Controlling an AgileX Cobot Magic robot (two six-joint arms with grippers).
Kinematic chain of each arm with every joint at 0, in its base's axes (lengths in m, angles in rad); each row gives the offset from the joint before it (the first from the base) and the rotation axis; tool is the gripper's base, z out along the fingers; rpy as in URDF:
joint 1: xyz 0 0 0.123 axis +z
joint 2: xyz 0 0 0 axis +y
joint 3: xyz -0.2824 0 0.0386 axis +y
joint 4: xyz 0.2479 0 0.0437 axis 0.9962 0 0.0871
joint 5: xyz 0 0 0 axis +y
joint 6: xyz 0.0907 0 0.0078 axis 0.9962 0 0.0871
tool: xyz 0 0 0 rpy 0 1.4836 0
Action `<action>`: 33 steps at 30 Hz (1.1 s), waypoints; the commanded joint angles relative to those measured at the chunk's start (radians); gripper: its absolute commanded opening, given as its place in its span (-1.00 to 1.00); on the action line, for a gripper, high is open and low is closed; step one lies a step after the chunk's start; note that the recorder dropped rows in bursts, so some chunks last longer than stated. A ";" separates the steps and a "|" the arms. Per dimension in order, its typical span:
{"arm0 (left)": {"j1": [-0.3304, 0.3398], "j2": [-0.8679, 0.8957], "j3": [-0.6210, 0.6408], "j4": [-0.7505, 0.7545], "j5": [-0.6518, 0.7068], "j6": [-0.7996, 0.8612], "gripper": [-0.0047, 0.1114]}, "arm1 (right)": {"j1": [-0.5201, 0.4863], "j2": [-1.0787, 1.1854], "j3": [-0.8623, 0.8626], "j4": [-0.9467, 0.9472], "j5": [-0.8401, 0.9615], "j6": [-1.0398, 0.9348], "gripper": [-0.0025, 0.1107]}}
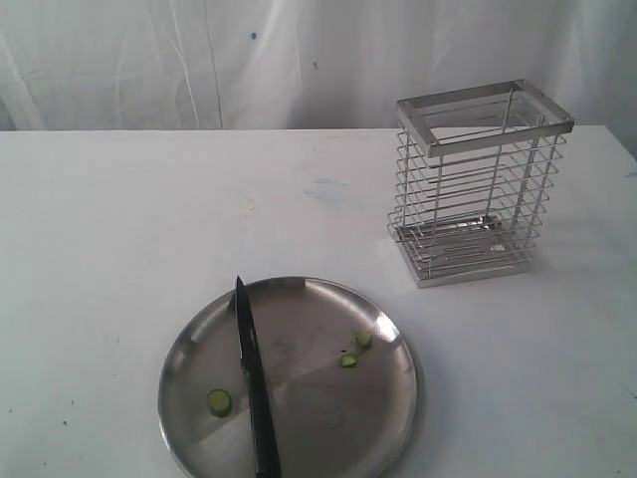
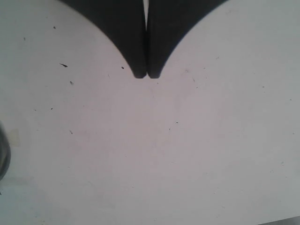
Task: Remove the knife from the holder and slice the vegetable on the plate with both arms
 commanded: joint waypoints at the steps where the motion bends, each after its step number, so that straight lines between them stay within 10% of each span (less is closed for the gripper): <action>1: -0.009 -0.005 0.004 -0.011 -0.009 0.003 -0.92 | -0.009 -0.006 0.002 -0.002 -0.004 -0.005 -0.96; 33: -0.009 -0.005 0.004 -0.012 0.047 0.001 -0.92 | -0.009 -0.006 0.002 -0.002 -0.004 -0.005 -0.96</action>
